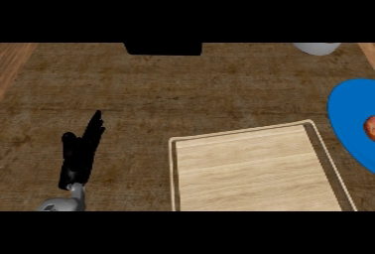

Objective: Pick the squash from the tray and place it in the plate

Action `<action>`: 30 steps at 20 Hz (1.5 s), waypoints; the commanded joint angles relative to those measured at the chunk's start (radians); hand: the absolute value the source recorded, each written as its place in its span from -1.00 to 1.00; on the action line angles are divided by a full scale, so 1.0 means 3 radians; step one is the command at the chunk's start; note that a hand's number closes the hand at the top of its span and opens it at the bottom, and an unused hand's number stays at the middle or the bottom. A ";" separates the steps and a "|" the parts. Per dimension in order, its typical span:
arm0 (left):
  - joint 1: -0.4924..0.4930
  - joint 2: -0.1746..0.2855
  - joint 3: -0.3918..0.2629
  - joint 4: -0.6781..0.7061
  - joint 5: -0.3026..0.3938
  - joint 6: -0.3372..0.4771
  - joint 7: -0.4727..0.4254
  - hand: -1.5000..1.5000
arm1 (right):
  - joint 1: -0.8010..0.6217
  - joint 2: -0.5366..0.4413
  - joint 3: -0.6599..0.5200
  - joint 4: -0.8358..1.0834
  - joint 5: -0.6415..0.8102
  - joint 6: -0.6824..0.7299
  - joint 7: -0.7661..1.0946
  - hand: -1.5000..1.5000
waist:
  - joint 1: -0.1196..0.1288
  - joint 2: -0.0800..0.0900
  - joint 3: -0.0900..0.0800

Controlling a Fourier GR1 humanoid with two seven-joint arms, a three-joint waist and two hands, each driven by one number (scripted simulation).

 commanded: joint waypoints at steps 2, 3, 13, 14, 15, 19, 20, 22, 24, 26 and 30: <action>0.0022 -0.0048 0.0017 0.0104 -0.0035 0.0005 -0.0166 0.00 | -0.0043 -0.0105 0.0081 0.0063 0.0012 -0.0013 -0.0040 -1.00 | 0.0003 0.0002 0.0000; -0.0089 -0.0117 -0.0023 0.0292 -0.0068 0.0023 -0.0232 0.00 | -0.0067 -0.0185 0.0039 0.0117 -0.0017 0.0037 0.0010 -1.00 | 0.0002 0.0010 0.0001; -0.0223 -0.0131 0.0005 0.0062 -0.0124 0.0123 0.0131 0.00 | 0.0193 -0.0131 0.0098 0.0232 -0.0002 -0.0222 -0.0207 -1.00 | 0.0005 0.0012 0.0006; -0.0182 0.0033 0.0065 -0.0073 -0.0019 -0.0063 0.0226 0.00 | 0.0179 -0.0083 0.0073 0.0248 -0.0015 -0.0350 -0.0211 -1.00 | 0.0030 0.0015 0.0009; -0.0293 -0.0133 -0.0022 0.0095 -0.0126 0.0083 0.0178 0.00 | 0.0250 -0.0288 0.0042 0.0242 -0.0058 -0.0111 -0.0241 -1.00 | -0.0010 0.0011 0.0006; 0.0030 -0.0032 0.0058 -0.0080 0.0004 -0.0066 0.0027 0.00 | 0.0258 -0.0169 0.0070 0.0265 -0.0037 -0.0363 -0.0236 -1.00 | 0.0035 0.0012 0.0009; -0.0025 -0.0032 -0.0017 -0.0216 -0.0084 -0.0014 0.0232 0.00 | 0.0274 -0.0250 0.0074 0.0284 -0.0026 -0.0323 -0.0200 -1.00 | 0.0042 0.0013 0.0012; 0.0145 -0.0094 -0.0063 -0.0155 -0.0089 -0.0028 0.0025 0.00 | 0.0240 -0.0428 0.0000 0.0300 -0.0104 -0.0199 -0.0114 -1.00 | 0.0041 0.0013 0.0011; -0.0027 -0.0015 0.0014 -0.0252 -0.0041 -0.0060 0.0199 0.00 | 0.0183 -0.0297 0.0005 0.0307 -0.0100 -0.0413 -0.0058 -1.00 | 0.0057 0.0017 0.0014; -0.0073 -0.0064 0.0047 0.0041 -0.0056 -0.0037 -0.0006 0.00 | 0.0443 -0.0354 -0.0031 0.0318 -0.0133 -0.0250 -0.0357 -1.00 | 0.0006 0.0025 0.0015; -0.0073 -0.0044 0.0085 0.0000 -0.0016 -0.0063 0.0060 0.00 | 0.0441 -0.0502 -0.0087 0.0331 -0.0201 -0.0135 -0.0271 -1.00 | 0.0013 0.0020 0.0014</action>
